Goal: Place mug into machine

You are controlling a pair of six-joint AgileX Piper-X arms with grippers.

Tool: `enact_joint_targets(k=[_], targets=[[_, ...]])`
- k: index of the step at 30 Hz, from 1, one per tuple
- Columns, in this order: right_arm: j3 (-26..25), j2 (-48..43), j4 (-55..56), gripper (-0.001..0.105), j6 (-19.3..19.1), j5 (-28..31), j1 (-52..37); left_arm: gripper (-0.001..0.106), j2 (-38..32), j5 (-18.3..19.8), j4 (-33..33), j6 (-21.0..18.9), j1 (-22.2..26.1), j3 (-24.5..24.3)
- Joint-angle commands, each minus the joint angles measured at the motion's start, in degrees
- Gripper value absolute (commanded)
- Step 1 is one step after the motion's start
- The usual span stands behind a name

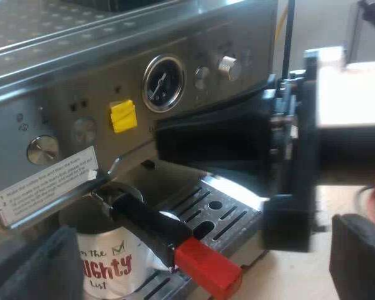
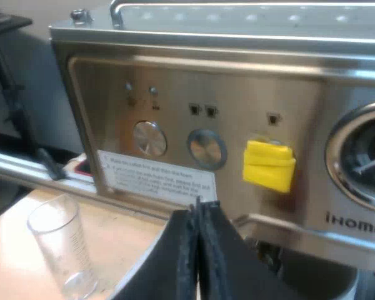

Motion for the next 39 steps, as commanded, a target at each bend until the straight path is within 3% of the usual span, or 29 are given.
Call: enact_joint_targets(k=[1,11,18,30,39], targets=[[-2.6,1.7,-0.4,0.0,-0.7,3.1,0.1,0.081,-0.3,0.2,0.0,-0.4,-0.3,-0.5],[-5.2,5.3,0.9,0.0,-2.1,11.4,-0.2,0.081,-0.3,0.2,0.0,-0.4,-0.3,-0.5],[-5.4,6.0,0.0,0.0,-1.5,8.1,-2.9,0.081,-0.3,0.2,0.0,-0.4,-0.3,-0.5],[-9.3,10.1,-1.0,0.0,-1.5,8.3,-7.9,0.081,-0.3,0.2,0.0,-0.4,-0.3,-0.5],[-9.5,7.1,5.7,0.0,-1.6,9.2,-4.3,0.081,-0.3,0.2,0.0,0.0,-0.3,-0.5]])
